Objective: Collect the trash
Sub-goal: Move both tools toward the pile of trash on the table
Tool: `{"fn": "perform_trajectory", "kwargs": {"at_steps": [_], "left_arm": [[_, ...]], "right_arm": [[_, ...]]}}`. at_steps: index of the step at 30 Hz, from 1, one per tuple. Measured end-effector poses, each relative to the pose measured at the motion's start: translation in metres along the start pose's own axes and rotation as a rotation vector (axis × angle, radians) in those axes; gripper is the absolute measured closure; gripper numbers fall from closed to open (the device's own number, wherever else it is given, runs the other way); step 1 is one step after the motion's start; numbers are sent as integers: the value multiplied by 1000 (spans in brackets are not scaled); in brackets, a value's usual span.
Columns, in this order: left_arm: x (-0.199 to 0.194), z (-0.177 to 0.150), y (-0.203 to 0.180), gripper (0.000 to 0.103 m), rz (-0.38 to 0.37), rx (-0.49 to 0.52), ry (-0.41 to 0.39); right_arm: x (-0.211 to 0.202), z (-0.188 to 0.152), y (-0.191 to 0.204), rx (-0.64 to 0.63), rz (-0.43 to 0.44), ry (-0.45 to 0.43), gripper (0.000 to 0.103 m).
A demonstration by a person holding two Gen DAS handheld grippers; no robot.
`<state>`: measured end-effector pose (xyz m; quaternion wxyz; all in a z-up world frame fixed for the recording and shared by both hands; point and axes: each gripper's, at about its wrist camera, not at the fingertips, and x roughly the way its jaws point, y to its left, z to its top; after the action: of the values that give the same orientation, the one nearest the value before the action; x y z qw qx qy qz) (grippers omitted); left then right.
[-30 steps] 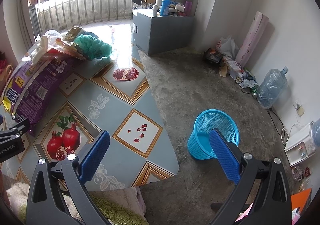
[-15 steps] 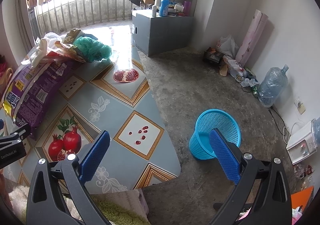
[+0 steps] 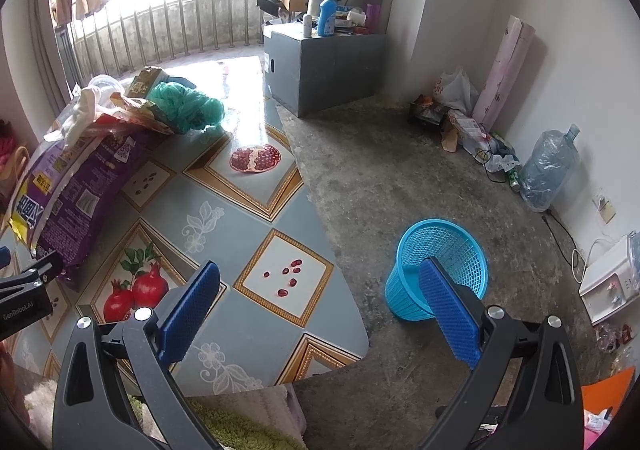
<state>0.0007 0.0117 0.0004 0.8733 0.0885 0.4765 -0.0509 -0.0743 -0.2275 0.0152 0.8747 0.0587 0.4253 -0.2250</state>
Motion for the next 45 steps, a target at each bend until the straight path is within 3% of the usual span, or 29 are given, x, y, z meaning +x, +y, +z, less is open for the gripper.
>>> {"fn": "perform_trajectory", "kwargs": {"at_steps": [9, 17, 23, 26, 32, 45], "left_arm": [[-6, 32, 30, 9, -3, -45, -73], [-15, 77, 59, 9, -46, -20, -192], [-20, 111, 76, 9, -197, 12, -306], [-18, 123, 78, 9, -234, 21, -342], [-5, 139, 79, 9, -295, 10, -338], [25, 168, 80, 9, -375, 22, -333]], "right_arm": [[-2, 18, 10, 16, 81, -76, 6], [-4, 50, 28, 12, 182, -170, 6], [-11, 81, 39, 26, 256, -271, 6], [-8, 95, 43, 53, 297, -297, 6], [11, 114, 60, 64, 364, -283, 7], [64, 128, 68, 76, 419, -185, 25]]}}
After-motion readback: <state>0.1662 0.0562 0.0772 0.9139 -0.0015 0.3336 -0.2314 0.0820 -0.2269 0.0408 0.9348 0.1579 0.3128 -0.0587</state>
